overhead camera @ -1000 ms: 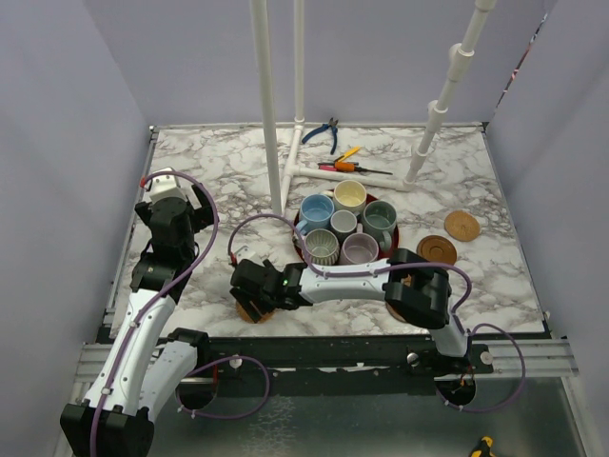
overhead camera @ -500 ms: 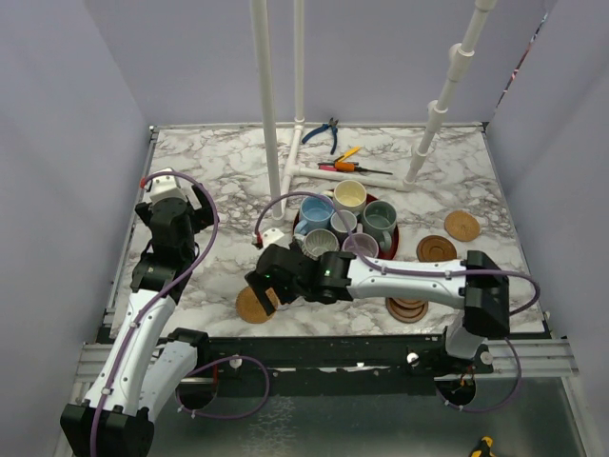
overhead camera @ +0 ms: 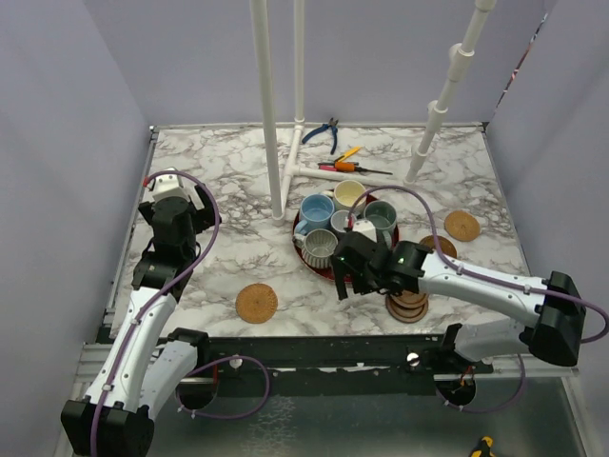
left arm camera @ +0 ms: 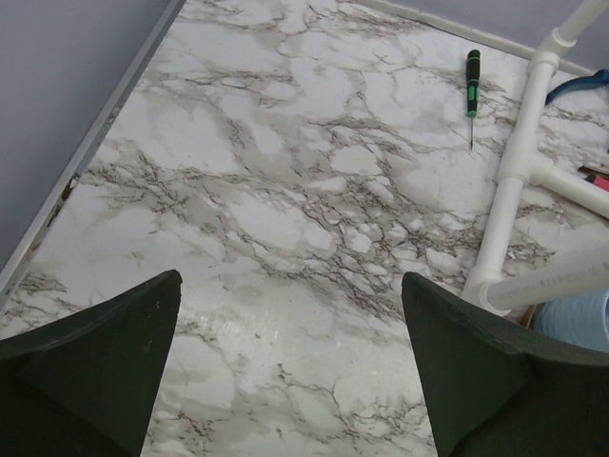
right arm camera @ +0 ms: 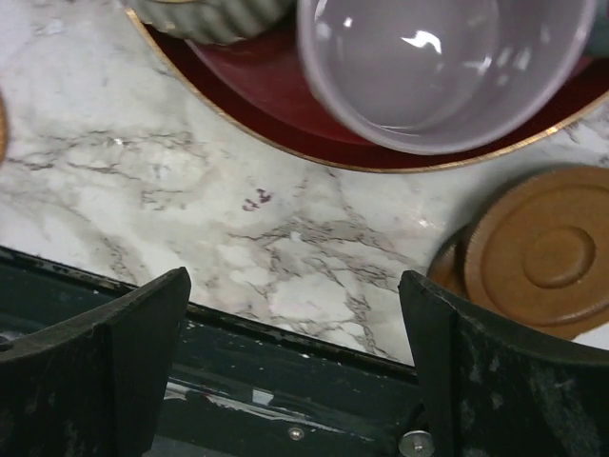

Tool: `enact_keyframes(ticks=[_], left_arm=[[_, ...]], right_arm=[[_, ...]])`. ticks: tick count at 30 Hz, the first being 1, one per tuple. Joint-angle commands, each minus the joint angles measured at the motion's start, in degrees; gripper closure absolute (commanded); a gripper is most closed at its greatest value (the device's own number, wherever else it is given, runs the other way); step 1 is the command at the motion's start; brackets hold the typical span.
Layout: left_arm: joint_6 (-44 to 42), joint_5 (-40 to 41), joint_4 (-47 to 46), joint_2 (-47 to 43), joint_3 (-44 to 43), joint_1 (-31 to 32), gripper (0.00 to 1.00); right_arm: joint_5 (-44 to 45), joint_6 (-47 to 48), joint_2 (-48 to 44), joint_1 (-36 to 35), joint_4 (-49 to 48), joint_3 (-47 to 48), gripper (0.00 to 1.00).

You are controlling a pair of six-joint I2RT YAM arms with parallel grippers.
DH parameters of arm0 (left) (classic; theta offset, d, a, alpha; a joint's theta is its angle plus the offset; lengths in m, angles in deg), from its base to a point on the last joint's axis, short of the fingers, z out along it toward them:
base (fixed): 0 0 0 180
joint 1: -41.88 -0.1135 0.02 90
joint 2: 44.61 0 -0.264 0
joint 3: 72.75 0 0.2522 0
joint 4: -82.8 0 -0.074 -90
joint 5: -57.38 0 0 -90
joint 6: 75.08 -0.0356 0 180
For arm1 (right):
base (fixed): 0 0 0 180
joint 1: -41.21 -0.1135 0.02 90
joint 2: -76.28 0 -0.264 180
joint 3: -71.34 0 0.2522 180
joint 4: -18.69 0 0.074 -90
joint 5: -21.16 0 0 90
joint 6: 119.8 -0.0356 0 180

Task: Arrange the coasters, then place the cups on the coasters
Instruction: Move the coaster to the corner of the board.

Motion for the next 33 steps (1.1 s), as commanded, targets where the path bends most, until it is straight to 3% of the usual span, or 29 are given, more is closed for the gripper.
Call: enact_keyframes(ticks=[1, 16, 33], left_arm=[[0.1, -2.7, -0.3, 0.0, 0.4, -0.2, 0.01], [-0.5, -4.6, -0.7, 0.6, 0.5, -0.1, 0.01], [-0.7, -5.7, -0.7, 1.3, 0.6, -0.2, 0.01]], right_arm=[[-3.5, -1.0, -5.3, 5.6, 1.4, -4.8, 0.08], [-14.5, 0.5, -11.7, 25.9, -5.2, -18.9, 0.17], [-13.9, 2.7, -8.4, 31.5, -9.8, -20.1, 0.18]])
